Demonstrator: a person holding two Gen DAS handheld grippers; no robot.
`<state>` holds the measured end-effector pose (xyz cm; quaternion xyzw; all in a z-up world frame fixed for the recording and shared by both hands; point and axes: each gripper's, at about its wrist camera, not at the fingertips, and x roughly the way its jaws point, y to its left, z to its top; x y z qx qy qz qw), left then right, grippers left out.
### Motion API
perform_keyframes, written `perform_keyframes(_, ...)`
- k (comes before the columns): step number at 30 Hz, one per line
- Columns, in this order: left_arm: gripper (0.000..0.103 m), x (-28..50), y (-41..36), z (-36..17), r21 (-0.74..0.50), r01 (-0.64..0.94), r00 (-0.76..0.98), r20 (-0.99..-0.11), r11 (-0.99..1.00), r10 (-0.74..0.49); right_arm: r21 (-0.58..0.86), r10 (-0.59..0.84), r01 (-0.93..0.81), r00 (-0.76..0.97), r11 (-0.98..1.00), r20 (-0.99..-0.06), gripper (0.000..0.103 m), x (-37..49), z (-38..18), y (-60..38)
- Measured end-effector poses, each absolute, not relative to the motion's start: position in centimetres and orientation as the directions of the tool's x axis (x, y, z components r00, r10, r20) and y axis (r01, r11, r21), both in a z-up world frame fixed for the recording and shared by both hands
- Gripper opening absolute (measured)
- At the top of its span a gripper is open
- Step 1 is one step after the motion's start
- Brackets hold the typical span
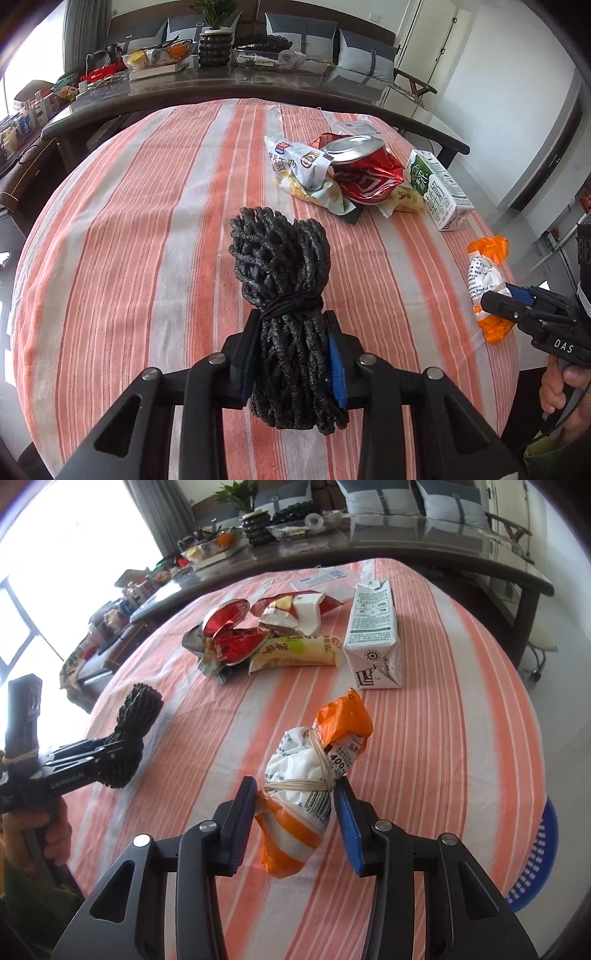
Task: Collect trash
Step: 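Lift the black scrubbers with the left tool while the right tool lifts the orange-and-white bag, then lower the orange-and-white bag into the blue wastebasket and open the right tool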
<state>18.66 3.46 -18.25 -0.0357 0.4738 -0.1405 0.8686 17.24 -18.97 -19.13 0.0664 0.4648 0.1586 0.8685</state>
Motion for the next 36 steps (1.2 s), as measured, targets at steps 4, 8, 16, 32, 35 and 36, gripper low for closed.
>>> perform_keyframes(4, 0.032, 17.4, 1.6, -16.8, -0.195, 0.252, 0.530, -0.792, 0.948, -0.304, 0.233, 0.327, -0.237, 0.536, 0.943, -0.778, 0.043, 16.3, -18.3, -19.2)
perform_keyframes(8, 0.032, 16.8, -1.1, -15.8, -0.189, 0.305, 0.530, -0.781, 0.933, -0.331, 0.217, 0.317, -0.241, 0.549, 0.946, -0.773, 0.044, 15.6, -17.9, -20.0)
perform_keyframes(16, 0.032, 16.3, -6.5, -15.8, -0.197, 0.384, 0.493, -0.782, 0.902, -0.380, 0.207, 0.286, -0.202, 0.561, 0.957, -0.776, 0.044, 14.7, -18.0, -23.0)
perform_keyframes(32, 0.032, 15.7, -22.3, -16.1, -0.258, 0.585, 0.336, -0.786, 0.769, -0.519, 0.121, 0.094, 0.007, 0.586, 0.993, -0.805, 0.044, 12.8, -17.3, -36.2)
perform_keyframes(35, 0.032, 15.7, -26.0, -16.7, -0.284, 0.615, 0.289, -0.787, 0.736, -0.545, 0.101, 0.046, 0.068, 0.561, 0.993, -0.826, 0.044, 12.5, -18.1, -40.1)
perform_keyframes(36, 0.032, 15.8, -27.3, -16.9, -0.289, 0.624, 0.275, -0.788, 0.726, -0.550, 0.092, 0.029, 0.086, 0.553, 0.992, -0.833, 0.044, 12.4, -18.4, -41.3)
